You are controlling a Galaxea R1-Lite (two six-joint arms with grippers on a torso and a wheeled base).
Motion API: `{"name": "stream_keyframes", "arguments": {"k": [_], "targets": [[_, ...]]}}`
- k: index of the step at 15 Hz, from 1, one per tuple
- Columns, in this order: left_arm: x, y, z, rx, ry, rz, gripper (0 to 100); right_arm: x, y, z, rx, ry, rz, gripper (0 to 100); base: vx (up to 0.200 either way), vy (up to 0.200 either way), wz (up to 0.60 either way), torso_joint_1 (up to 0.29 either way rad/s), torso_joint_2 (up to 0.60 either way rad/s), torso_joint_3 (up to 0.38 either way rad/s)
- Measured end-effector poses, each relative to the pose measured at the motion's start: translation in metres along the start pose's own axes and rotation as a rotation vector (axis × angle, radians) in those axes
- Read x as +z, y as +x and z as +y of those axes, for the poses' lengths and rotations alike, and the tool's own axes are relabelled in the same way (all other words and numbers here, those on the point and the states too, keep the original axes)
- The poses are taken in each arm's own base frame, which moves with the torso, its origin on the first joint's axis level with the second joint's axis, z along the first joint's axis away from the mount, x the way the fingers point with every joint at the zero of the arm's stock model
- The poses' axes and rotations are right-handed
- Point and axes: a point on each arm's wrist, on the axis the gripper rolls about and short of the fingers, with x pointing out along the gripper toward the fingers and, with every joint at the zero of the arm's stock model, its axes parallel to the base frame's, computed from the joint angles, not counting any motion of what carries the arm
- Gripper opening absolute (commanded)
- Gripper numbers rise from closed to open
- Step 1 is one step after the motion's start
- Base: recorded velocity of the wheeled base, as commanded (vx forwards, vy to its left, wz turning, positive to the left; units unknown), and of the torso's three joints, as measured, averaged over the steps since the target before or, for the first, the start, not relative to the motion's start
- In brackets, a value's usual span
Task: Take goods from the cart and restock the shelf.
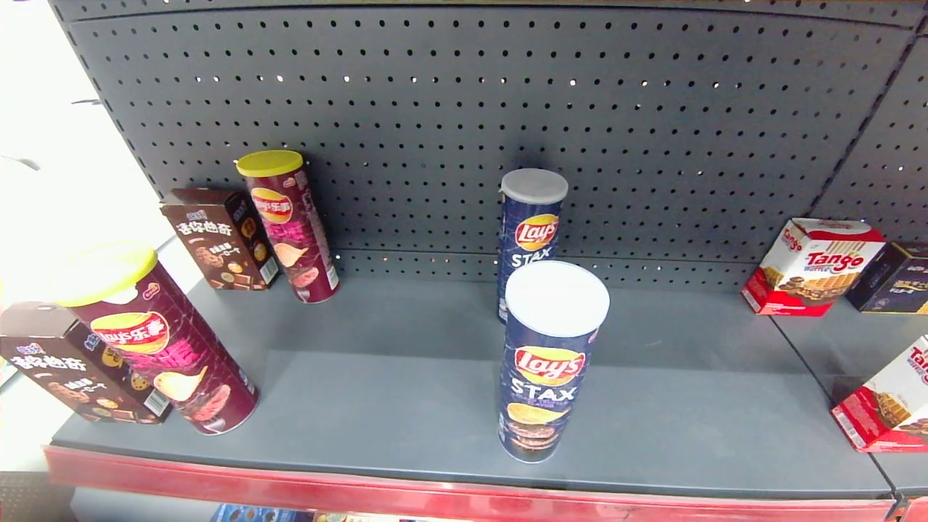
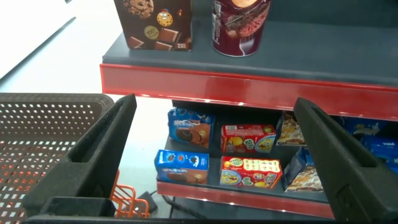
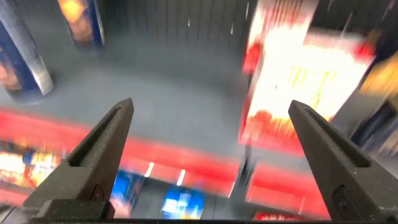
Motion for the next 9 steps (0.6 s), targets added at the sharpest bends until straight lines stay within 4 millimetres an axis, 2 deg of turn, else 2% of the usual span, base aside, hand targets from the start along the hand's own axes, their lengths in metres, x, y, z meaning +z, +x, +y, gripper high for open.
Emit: {"name": "stream_keyframes", "arguments": {"k": [2, 6, 9], "targets": [[0.000, 0.000, 0.000, 0.000, 0.000, 0.000, 100, -0.031, 0.000, 0.002, -0.017, 0.040, 0.095, 100, 0.000, 0.000, 0.00, 0.000, 0.00, 0.000], [0.000, 0.000, 0.000, 0.001, -0.001, 0.000, 100, -0.045, -0.001, 0.005, 0.049, 0.066, 0.143, 100, 0.000, 0.000, 0.00, 0.000, 0.00, 0.000], [0.000, 0.000, 0.000, 0.002, -0.001, 0.000, 100, -0.046, -0.002, 0.005, 0.033, 0.089, 0.150, 100, 0.000, 0.000, 0.00, 0.000, 0.00, 0.000]]}}
